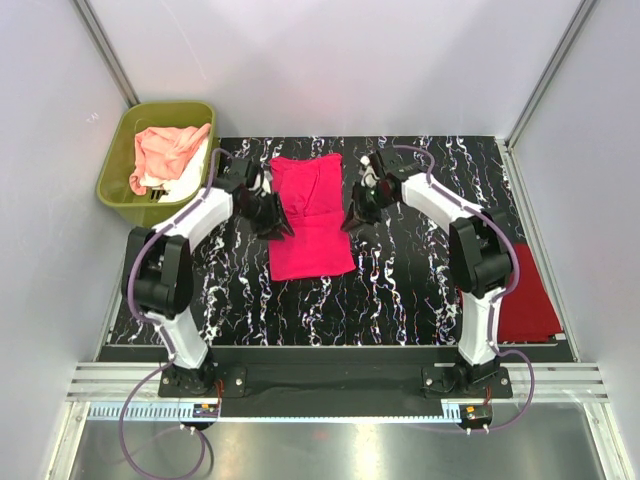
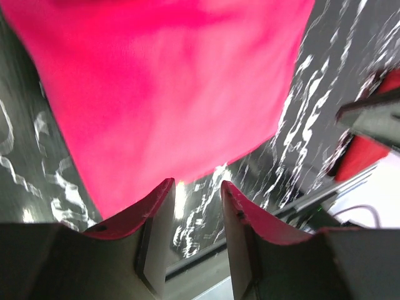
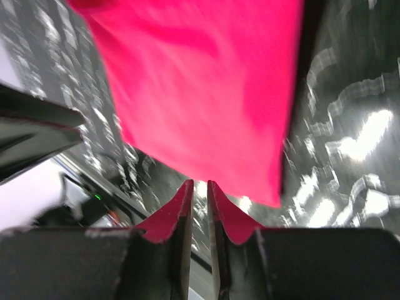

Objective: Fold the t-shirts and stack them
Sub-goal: Fold the tshirt

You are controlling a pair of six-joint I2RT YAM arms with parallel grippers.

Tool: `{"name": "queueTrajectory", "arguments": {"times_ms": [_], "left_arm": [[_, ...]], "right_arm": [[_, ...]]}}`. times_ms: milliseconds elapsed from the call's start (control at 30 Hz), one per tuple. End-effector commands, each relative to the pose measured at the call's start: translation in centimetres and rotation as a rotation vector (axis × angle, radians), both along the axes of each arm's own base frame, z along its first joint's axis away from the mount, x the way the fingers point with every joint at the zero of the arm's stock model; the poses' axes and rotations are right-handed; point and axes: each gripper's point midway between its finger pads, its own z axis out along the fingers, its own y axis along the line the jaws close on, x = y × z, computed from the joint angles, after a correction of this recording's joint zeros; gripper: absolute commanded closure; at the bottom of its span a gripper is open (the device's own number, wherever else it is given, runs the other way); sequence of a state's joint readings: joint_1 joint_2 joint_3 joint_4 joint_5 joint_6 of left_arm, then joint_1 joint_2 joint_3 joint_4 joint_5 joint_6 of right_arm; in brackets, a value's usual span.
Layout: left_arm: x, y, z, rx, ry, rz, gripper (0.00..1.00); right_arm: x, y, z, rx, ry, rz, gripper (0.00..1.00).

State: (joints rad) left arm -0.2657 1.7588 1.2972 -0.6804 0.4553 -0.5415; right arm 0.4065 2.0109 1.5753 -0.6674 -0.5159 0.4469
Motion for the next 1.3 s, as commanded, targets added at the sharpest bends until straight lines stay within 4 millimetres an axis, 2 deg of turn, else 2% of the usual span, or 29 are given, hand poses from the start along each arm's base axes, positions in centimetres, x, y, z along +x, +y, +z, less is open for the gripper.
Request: {"name": "queueTrajectory", "arguments": {"times_ms": [0, 33, 67, 100, 233, 300, 367, 467, 567, 700, 833, 933, 967, 1033, 1067, 1100, 1133, 1167, 1200, 1233, 1267], "left_arm": [[3.3, 0.7, -0.9, -0.028, 0.006, 0.007, 0.60], [4.0, 0.7, -1.2, -0.038, 0.004, 0.006, 0.61], [4.7, 0.8, -1.5, -0.041, 0.006, 0.009, 0.62], [5.6, 1.1, -2.2, -0.041, 0.015, 0.009, 0.63], [7.4, 1.2, -4.0, -0.027, 0.015, 0.002, 0.64], [7.7, 1.2, -5.3, -0.022, 0.035, 0.002, 0.64], [8.3, 1.1, -5.8, -0.021, 0.030, 0.011, 0.65], [8.7, 0.2, -6.3, -0.042, 0.029, 0.006, 0.65], [8.4, 0.0, -7.2, -0.019, 0.040, -0.009, 0.63], [7.8, 0.5, -7.4, 0.012, 0.042, -0.027, 0.59], [7.8, 1.5, -5.4, 0.062, -0.005, -0.041, 0.50], [8.1, 2.4, -1.7, 0.105, -0.086, -0.040, 0.43], [8.3, 3.0, 0.2, 0.138, -0.138, -0.031, 0.41], [8.0, 4.0, 2.2, 0.184, -0.173, -0.015, 0.33], [7.7, 4.9, 3.8, 0.226, -0.212, 0.004, 0.31], [6.8, 5.4, 3.9, 0.245, -0.197, 0.009, 0.27], [6.0, 5.7, 5.0, 0.248, -0.220, 0.016, 0.26], [5.2, 5.9, 5.1, 0.251, -0.218, 0.018, 0.25], [4.5, 6.0, 5.0, 0.248, -0.213, 0.022, 0.24], [2.5, 6.3, 3.2, 0.251, -0.156, 0.020, 0.24], [1.5, 6.0, 3.9, 0.213, -0.161, 0.038, 0.24]], "right_arm": [[3.1, 1.9, 1.4, 0.079, -0.025, -0.040, 0.79], [3.8, 2.3, 1.5, 0.093, -0.027, -0.062, 0.79], [4.3, 2.6, 0.8, 0.094, -0.016, -0.069, 0.79], [5.1, 3.1, 1.4, 0.113, -0.025, -0.081, 0.79], [6.8, 3.7, 0.3, 0.119, -0.014, -0.108, 0.79], [7.3, 3.6, -1.2, 0.096, 0.002, -0.123, 0.79], [7.5, 3.3, -2.9, 0.074, 0.027, -0.139, 0.80], [8.2, 2.0, -4.6, 0.049, 0.028, -0.183, 0.80], [8.2, -0.2, -7.1, -0.008, 0.048, -0.215, 0.80], [8.0, -2.8, -8.5, -0.063, 0.052, -0.225, 0.80], [7.8, -3.0, -7.7, -0.054, 0.036, -0.202, 0.80], [7.8, -3.0, -5.8, -0.043, 0.006, -0.184, 0.78], [7.9, -3.2, -5.2, -0.050, -0.019, -0.167, 0.75], [7.5, -3.7, -4.1, -0.081, -0.040, -0.155, 0.68], [7.4, -4.3, -3.0, -0.105, -0.083, -0.133, 0.64], [6.8, -4.7, -2.7, -0.120, -0.080, -0.120, 0.57], [6.2, -4.9, -1.8, -0.125, -0.097, -0.105, 0.54], [5.6, -5.3, -1.7, -0.131, -0.096, -0.087, 0.52], [4.9, -5.2, -1.4, -0.121, -0.096, -0.070, 0.49], [4.4, -5.2, -0.4, -0.102, -0.111, -0.061, 0.49], [3.2, -4.9, -0.8, -0.071, -0.084, -0.048, 0.46]]}}
